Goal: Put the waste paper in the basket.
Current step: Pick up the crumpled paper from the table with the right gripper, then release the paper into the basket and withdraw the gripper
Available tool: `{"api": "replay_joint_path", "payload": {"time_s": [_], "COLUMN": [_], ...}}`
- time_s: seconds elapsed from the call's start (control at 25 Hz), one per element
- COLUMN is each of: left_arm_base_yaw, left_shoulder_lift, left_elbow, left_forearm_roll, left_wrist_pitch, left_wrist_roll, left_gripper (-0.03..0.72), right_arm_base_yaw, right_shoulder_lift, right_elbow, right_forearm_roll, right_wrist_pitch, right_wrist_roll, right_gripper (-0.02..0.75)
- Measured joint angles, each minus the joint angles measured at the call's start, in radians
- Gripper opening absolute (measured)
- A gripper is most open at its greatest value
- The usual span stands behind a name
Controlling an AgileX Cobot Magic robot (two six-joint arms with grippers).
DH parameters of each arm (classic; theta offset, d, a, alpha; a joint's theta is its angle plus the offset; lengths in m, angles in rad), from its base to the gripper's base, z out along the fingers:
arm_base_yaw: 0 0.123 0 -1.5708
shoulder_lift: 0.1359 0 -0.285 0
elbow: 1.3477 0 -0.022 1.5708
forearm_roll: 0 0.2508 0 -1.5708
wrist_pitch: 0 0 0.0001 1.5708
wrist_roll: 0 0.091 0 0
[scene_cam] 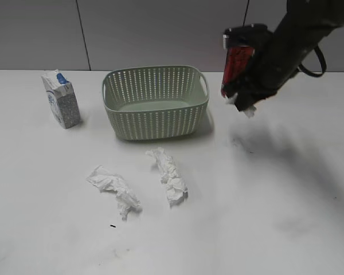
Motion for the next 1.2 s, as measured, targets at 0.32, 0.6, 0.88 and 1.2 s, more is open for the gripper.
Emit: {"api": "replay_joint_path", "payload": {"time_s": [0.32,0.6,0.88,1.2], "left_arm_base_yaw": [0.0,0.0,0.0,0.0], "left_shoulder_lift": [0.0,0.0,0.0,0.0], "left_elbow": [0.0,0.0,0.0,-0.01], "left_forearm_roll": [0.0,0.0,0.0,-0.018], "left_wrist_pitch": [0.0,0.0,0.0,-0.023], "left_wrist_roll": [0.0,0.0,-0.001,-0.001], "left_gripper": [0.591,0.554,0.54,0.538], "right_arm_base_yaw": [0.133,0.157,0.157,0.155], "right_shoulder_lift": [0.028,0.17,0.21,0.066], "right_elbow": [-0.132,-0.132,-0.132,-0.132], "right_forearm_roll": [0.043,0.046,0.046,0.061], "right_wrist_pitch": [-0.338,-0.454,-0.392,-0.195], "right_wrist_roll": [-0.075,-0.078,-0.078,-0.072], "right_gripper": [-0.006,0.035,0.587,0.589]}}
